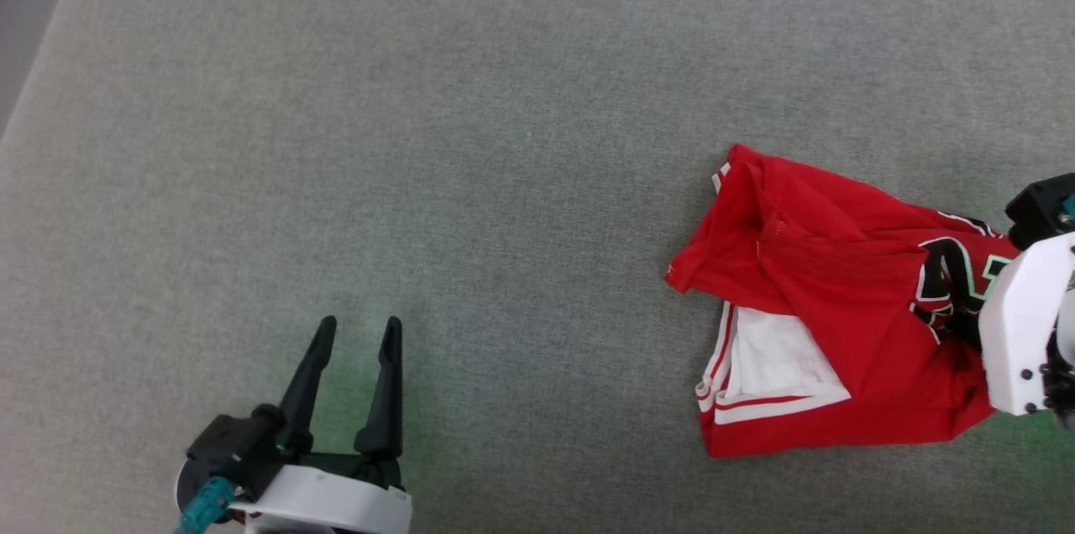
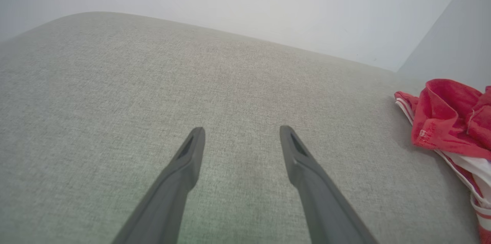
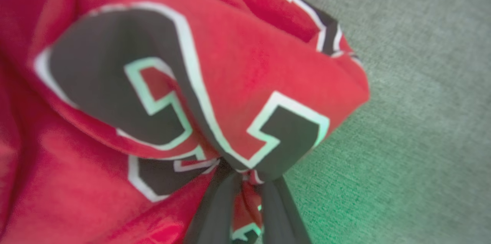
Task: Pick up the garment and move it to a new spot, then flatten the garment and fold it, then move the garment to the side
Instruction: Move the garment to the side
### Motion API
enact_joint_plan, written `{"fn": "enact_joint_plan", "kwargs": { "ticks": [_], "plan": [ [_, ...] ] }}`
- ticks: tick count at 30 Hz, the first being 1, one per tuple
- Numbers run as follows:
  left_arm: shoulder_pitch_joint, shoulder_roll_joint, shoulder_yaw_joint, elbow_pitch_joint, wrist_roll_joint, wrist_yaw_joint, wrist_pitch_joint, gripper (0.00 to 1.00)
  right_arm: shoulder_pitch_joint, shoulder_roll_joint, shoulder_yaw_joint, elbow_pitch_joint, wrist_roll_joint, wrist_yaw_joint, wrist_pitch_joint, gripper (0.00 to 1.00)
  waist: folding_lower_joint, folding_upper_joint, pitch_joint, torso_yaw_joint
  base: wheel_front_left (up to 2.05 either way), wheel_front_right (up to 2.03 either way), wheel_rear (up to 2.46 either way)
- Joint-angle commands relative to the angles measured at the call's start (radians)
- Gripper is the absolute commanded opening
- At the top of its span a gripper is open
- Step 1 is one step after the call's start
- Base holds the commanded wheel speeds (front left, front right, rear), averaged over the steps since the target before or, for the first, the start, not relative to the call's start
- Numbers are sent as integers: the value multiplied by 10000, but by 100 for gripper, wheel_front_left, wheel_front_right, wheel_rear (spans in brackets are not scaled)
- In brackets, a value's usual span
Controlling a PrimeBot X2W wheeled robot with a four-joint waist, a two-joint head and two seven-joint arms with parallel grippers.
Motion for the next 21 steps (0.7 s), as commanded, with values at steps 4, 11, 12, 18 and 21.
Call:
{"fn": "enact_joint_plan", "kwargs": {
  "ticks": [4,11,12,18,21],
  "plan": [
    [-68,4,216,51,121,-99,-9,100,286,463,355,536,24,-16,-504,0,0,0,-207,-318,0,0,0],
    [-62,76,418,-17,222,-207,-5,100,-180,398,-245,531,204,-19,-1475,0,0,0,-313,-1033,0,0,0],
    [-74,91,416,-27,251,-218,-5,100,-220,343,-379,503,232,-19,-1582,0,0,0,-303,-1142,0,0,0],
    [-213,230,393,-157,344,-254,-5,100,-274,-90,-1433,194,342,-17,-1958,0,0,0,-155,-1714,0,0,0],
    [-315,286,365,-262,370,-273,-4,100,-265,-426,-2121,-19,206,-16,-2020,0,0,0,-23,-1913,0,0,0]
  ]
}}
